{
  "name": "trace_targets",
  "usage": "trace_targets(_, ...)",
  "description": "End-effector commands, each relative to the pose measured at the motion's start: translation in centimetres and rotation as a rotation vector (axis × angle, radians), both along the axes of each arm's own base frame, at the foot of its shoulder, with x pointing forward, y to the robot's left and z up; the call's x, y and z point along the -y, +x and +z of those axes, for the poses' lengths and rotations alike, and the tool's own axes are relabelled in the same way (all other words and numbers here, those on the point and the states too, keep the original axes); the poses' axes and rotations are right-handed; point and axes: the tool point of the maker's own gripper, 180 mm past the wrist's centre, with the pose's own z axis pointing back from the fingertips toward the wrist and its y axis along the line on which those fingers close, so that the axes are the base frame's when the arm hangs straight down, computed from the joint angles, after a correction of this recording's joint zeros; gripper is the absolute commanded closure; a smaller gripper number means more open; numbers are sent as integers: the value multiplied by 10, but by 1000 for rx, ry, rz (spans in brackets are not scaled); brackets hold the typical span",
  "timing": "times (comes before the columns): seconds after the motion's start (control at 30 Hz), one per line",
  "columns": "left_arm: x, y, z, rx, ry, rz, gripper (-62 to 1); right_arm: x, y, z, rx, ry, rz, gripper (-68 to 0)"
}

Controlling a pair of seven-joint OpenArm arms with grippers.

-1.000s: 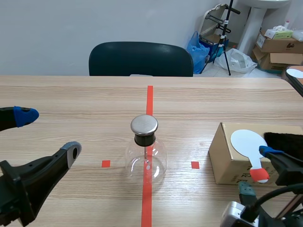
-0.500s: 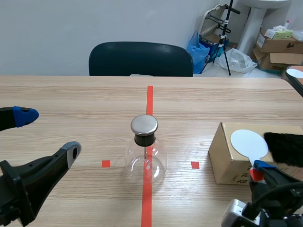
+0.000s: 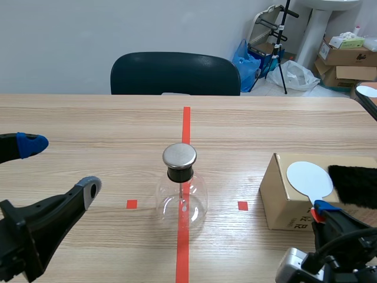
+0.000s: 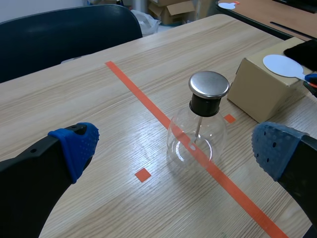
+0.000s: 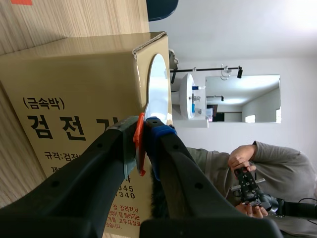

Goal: Do the electroscope experiment

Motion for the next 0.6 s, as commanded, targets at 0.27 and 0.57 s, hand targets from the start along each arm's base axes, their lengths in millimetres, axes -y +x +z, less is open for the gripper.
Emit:
trace_targets(0.27,3,1,6,17,-21,-1,-623,0,5,5,22,-16,12,-9)
trace_targets(0.57,3,1,6,17,-21,-1,-623,0,5,5,22,-17,12,-9)
